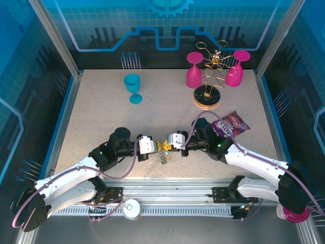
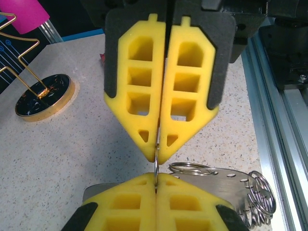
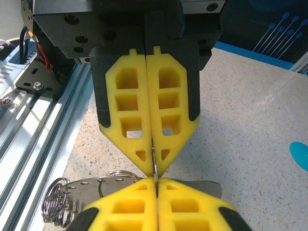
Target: Put the keys on the keyring
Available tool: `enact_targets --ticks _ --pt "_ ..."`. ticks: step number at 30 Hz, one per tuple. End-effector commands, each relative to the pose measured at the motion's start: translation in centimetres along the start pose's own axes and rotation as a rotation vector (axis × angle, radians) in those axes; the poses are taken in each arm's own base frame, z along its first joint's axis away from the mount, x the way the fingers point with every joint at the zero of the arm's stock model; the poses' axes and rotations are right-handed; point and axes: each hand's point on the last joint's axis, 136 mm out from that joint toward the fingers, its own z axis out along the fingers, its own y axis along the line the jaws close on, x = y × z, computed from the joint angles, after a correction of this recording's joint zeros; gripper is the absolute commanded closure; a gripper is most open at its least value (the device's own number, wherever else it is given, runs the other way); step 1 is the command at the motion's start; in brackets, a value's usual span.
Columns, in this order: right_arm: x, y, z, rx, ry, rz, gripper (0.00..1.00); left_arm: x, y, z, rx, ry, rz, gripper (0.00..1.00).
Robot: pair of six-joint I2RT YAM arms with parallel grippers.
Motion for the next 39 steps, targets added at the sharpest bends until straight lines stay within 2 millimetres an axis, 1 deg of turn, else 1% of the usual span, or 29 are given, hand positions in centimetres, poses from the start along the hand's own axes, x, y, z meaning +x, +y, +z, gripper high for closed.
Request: enact_targets --ticks 1,5,8,13,14,17,21,23,25,26,27,29,32,33,34,35,37,39 --pt "-1.0 0.2 0.4 -0.025 -0.009 -0.022 0.90 -2.8 0.3 -0.3 0.010 -0.078 0.048 1.00" --pt "-0.8 0.2 0.4 -0.021 0.004 -0.023 0.92 -2.8 0.3 -0.3 0.009 -0.078 0.046 1.00" --pt "-0.6 0.1 0.4 -0.014 0.012 -0.032 1.00 -2.8 0.3 -0.3 0.010 -0.077 0.047 1.00" --pt "-1.4 0.4 0.3 -0.033 -0.026 -0.030 1.00 -2.7 0.4 -0.2 0.006 -0.074 0.041 1.00" --pt "-1.7 0.5 0.3 -0.040 -0.043 -0.026 1.00 -2.6 0.4 -0.1 0.004 -0.072 0.037 0.96" --pt "-2.7 0.8 0.3 -0.059 -0.095 -0.019 1.00 -2.4 0.4 0.1 0.004 -0.068 0.034 0.89" --pt "-2.9 1.1 0.6 -0.084 -0.117 -0.007 1.00 -2.4 0.6 0.3 0.002 -0.073 0.032 0.85" --pt "-2.9 1.3 0.8 -0.092 -0.114 -0.003 1.00 -2.5 0.6 0.3 0.002 -0.076 0.034 0.85" --pt "-2.7 1.3 0.9 -0.093 -0.109 0.001 1.00 -2.5 0.6 0.3 0.003 -0.076 0.040 0.92" --pt "-2.7 1.4 0.9 -0.095 -0.108 0.001 1.00 -2.5 0.7 0.3 -0.002 -0.076 0.045 0.97" --pt "-2.6 1.4 0.8 -0.093 -0.105 0.002 1.00 -2.4 0.7 0.2 -0.008 -0.072 0.050 1.00" --pt "-2.5 1.3 0.6 -0.081 -0.099 -0.004 1.00 -2.4 1.0 0.0 -0.029 -0.071 0.060 1.00" --pt "-1.6 1.0 0.3 -0.038 -0.054 -0.020 1.00 -2.5 1.3 -0.3 -0.057 -0.073 0.074 1.00" --pt "-1.1 0.5 0.2 -0.002 -0.025 -0.022 0.93 -2.5 1.4 -0.5 -0.065 -0.070 0.077 1.00" --pt "-0.5 0.2 0.0 0.024 0.002 -0.031 0.81 -2.5 1.4 -0.6 -0.070 -0.065 0.081 1.00" --pt "0.3 -0.2 -0.2 0.061 0.040 -0.038 0.74 -2.5 1.6 -0.7 -0.079 -0.060 0.081 1.00" --pt "1.3 -1.2 -0.8 0.131 0.095 -0.032 0.71 -2.4 1.8 -0.9 -0.093 -0.042 0.079 1.00" --pt "1.7 -2.5 -1.7 0.223 0.116 0.010 0.64 -2.2 2.2 -1.2 -0.118 -0.019 0.072 1.00"
